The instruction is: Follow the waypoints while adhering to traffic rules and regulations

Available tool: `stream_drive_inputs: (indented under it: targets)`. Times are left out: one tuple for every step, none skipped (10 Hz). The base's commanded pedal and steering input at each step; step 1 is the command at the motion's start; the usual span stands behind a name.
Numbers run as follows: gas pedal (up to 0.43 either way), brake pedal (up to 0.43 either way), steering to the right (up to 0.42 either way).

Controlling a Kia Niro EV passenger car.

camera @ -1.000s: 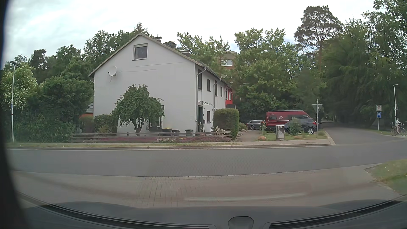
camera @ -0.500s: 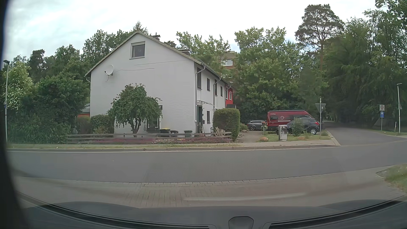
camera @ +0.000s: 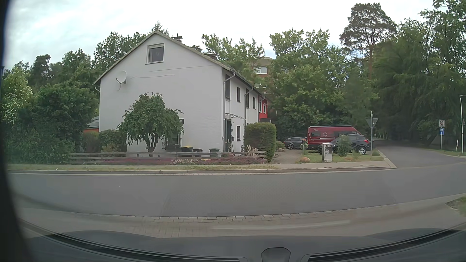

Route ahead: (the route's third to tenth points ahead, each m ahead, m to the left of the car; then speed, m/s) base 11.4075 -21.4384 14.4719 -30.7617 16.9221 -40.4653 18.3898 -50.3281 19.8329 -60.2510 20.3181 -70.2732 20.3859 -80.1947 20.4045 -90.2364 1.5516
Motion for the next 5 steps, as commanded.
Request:
stream_drive_inputs:
  targets:
    - [0.0,0.006,-0.006]
    - [0.0,0.006,-0.006]
    - [0.0,0.006,-0.006]
    - [0.0,0.006,-0.006]
    - [0.0,0.006,-0.006]
